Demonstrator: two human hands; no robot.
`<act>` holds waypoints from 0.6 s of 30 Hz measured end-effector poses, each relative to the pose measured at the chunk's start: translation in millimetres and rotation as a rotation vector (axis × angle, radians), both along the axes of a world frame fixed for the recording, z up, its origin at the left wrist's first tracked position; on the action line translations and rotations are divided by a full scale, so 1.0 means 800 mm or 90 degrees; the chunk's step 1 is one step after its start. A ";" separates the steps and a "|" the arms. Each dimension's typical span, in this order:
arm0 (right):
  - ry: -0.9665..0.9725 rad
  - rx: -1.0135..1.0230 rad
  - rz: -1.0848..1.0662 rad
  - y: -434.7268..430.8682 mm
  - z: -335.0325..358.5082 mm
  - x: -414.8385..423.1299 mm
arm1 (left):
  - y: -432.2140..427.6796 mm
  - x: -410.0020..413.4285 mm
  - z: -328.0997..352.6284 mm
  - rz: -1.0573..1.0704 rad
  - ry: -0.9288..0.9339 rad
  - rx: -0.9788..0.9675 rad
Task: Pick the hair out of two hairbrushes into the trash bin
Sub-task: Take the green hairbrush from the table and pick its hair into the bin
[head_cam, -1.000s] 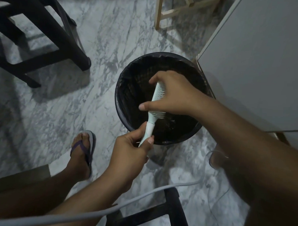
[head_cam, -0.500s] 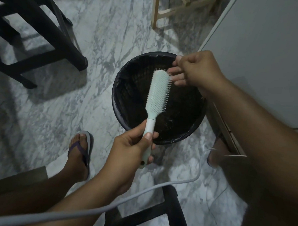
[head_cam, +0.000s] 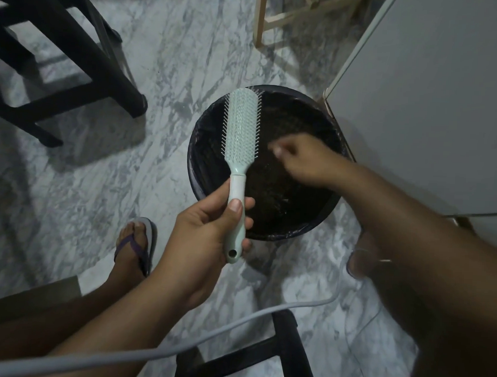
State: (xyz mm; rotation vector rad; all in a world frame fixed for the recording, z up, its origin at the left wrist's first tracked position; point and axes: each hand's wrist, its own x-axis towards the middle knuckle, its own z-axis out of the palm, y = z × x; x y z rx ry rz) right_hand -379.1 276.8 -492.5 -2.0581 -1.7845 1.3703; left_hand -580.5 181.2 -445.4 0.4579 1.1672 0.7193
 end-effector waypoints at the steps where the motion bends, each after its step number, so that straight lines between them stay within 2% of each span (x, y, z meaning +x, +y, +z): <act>1: 0.172 0.016 -0.114 0.006 0.018 -0.005 | -0.002 0.000 -0.001 -0.010 0.012 0.007; 2: 0.342 -0.003 -0.203 0.010 0.036 -0.009 | -0.004 0.000 -0.002 -0.021 0.026 0.016; 3: 0.454 -0.023 -0.254 0.013 0.049 -0.010 | -0.005 0.000 -0.002 -0.033 0.041 0.022; 4: 0.497 -0.011 -0.261 0.016 0.058 -0.011 | -0.007 0.001 -0.003 -0.045 0.054 0.027; 8: 0.409 0.131 -0.263 0.020 0.058 -0.012 | -0.012 0.006 -0.005 -0.076 0.084 0.028; 14: 0.434 0.052 -0.312 0.023 0.066 0.008 | -0.016 0.014 -0.003 -0.085 0.045 0.026; 18: 0.428 0.130 -0.410 0.028 0.074 0.023 | -0.020 0.014 -0.002 -0.077 0.039 0.022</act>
